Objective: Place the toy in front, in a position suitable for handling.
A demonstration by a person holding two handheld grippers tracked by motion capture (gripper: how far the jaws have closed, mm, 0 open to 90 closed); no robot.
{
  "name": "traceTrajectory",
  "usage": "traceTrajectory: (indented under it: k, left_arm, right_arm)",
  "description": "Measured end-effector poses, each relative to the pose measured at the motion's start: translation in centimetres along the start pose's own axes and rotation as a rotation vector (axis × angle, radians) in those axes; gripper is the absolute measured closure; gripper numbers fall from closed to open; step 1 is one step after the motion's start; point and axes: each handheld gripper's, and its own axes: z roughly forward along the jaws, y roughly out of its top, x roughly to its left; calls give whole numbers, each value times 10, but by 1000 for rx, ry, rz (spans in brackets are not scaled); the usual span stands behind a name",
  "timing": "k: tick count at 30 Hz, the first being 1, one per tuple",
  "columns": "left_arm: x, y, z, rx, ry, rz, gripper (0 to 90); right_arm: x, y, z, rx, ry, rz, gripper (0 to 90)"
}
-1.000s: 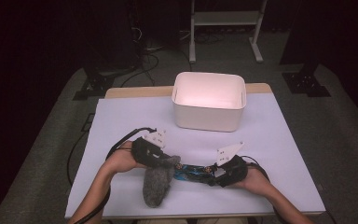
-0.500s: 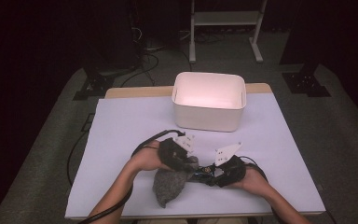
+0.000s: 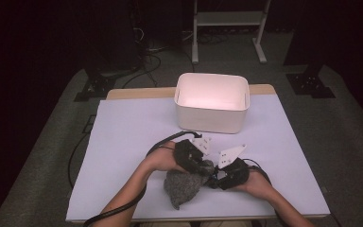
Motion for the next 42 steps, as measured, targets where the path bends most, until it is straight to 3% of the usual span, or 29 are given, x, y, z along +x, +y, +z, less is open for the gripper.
traceTrajectory:
  k: [4,8,13,18,23,27,30,38,42]
  left_arm:
    - [-2,-18,-12,2,25,-39,748]
    - [-7,-37,-24,-42,37,-72,747]
    - [-10,-49,-39,-33,90,-102,747]
    - [-10,-57,-49,-28,106,-121,747]
    - [-10,-61,-45,-31,91,-127,747]
    - [-10,-60,-43,-39,83,-125,747]
    - [-10,-60,-44,-37,84,-127,742]
    - [-8,-58,-44,-26,80,-131,741]
    - [-4,-58,-45,-28,90,-138,737]
  right_arm:
    - [0,0,0,1,4,2,561]
    - [-1,1,0,8,11,7,557]
    - [-5,2,2,17,23,38,520]
    - [-7,7,7,20,42,46,479]
    - [-8,13,14,27,55,44,453]
    - [-7,16,18,44,67,35,532]
    - [-6,17,19,49,51,3,540]
    - [-13,20,16,40,79,-26,559]
    - [-18,24,16,38,44,-47,559]
